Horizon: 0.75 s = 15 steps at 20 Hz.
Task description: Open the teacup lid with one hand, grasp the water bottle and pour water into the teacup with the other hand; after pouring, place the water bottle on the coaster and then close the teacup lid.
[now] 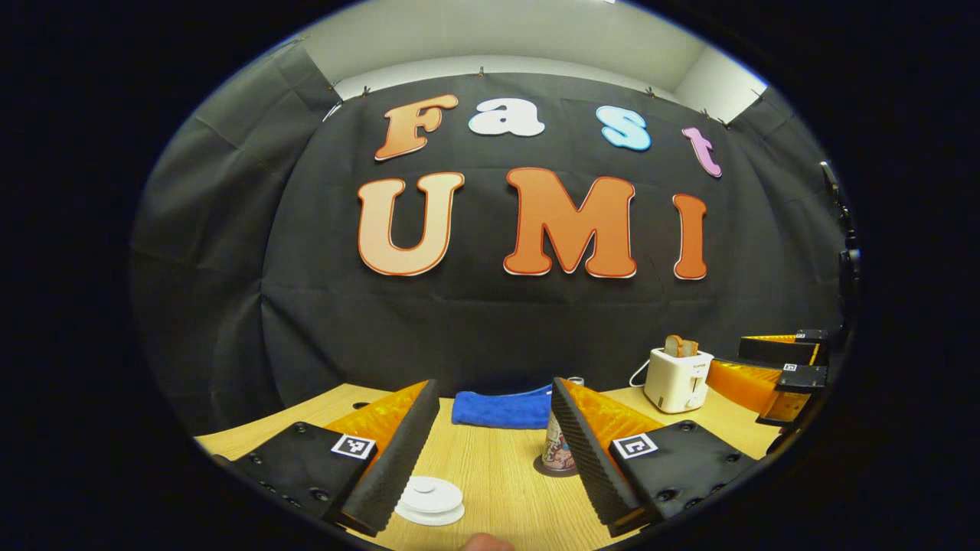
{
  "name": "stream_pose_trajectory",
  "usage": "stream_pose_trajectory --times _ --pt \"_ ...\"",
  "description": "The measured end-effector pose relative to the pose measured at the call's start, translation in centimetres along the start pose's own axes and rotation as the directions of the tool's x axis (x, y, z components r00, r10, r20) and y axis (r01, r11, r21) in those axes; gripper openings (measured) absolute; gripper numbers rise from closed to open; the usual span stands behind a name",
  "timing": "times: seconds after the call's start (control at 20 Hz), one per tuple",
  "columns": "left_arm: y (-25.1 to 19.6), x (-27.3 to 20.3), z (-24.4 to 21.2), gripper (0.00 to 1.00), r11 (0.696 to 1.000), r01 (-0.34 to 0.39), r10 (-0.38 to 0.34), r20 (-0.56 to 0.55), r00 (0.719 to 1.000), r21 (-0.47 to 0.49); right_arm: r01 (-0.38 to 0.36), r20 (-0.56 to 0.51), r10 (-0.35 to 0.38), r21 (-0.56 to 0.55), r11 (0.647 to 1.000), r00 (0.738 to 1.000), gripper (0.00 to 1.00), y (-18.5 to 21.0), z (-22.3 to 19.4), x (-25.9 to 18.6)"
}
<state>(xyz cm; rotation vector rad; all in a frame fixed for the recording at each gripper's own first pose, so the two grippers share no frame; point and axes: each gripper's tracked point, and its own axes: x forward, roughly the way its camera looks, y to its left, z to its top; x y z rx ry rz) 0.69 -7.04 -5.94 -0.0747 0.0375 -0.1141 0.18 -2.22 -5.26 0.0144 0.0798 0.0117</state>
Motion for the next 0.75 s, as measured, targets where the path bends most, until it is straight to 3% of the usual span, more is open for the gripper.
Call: stream_pose_trajectory --times 0.05,0.75 --pt "0.0 -0.2 0.2 1.0 1.0 0.0 0.0 0.006 1.0 0.002 0.012 0.008 -0.012 -0.006 1.0 1.0 0.99 -0.3 0.2 -0.1" --pt "0.1 -0.2 -0.5 0.97 1.0 -0.013 0.013 -0.003 1.0 -0.003 0.057 0.008 -0.057 0.002 0.998 0.998 0.98 -1.6 0.5 -1.3"
